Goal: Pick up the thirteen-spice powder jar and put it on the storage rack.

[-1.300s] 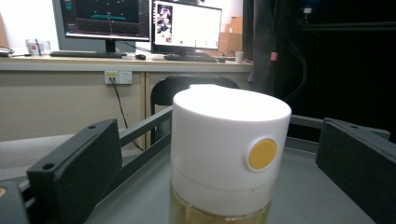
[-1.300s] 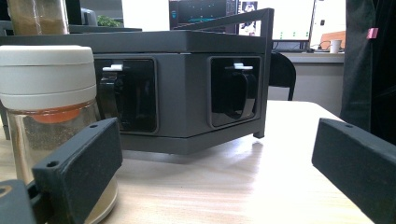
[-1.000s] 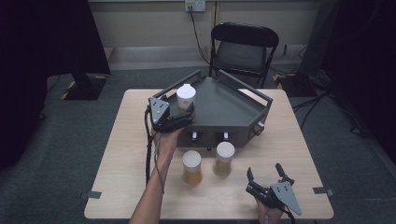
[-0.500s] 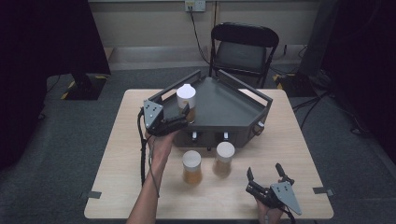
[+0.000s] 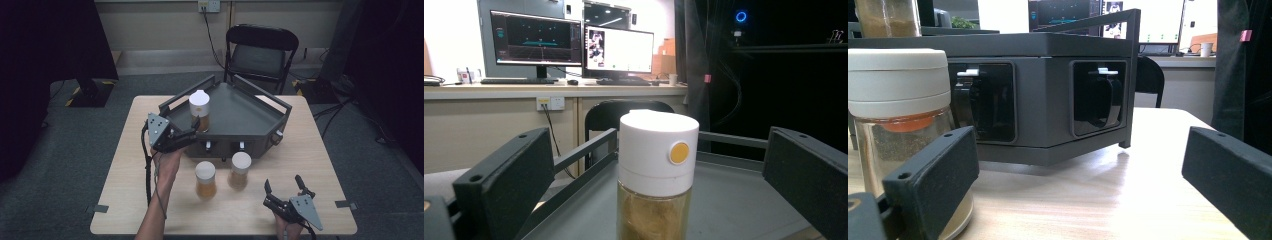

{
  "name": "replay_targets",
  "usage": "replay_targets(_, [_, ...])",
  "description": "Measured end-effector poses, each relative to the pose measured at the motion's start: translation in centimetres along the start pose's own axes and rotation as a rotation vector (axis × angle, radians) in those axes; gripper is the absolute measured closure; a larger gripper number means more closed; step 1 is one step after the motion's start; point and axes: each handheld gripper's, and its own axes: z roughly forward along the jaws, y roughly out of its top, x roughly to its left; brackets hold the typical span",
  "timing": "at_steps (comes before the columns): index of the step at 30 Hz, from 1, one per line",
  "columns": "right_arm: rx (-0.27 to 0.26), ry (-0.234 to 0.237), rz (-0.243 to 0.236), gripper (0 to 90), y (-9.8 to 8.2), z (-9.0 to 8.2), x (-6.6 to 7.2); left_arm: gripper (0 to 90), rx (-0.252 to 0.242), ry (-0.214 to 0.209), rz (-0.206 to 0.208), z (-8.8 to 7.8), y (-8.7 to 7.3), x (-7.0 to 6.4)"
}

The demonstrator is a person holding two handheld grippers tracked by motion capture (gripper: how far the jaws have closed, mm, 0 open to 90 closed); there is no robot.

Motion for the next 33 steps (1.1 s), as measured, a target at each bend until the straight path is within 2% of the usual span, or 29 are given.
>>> replay_targets(16, [0.000, -0.004, -0.001, 0.6, 0.0, 0.0, 0.1, 0.0, -0.014, 0.025, -0.011, -2.3, -1.2, 0.2])
replay_targets(33, [0.000, -0.005, -0.001, 0.6, 0.0, 0.0, 0.1, 0.0, -0.035, 0.033, 0.002, -4.6, -2.7, -0.2])
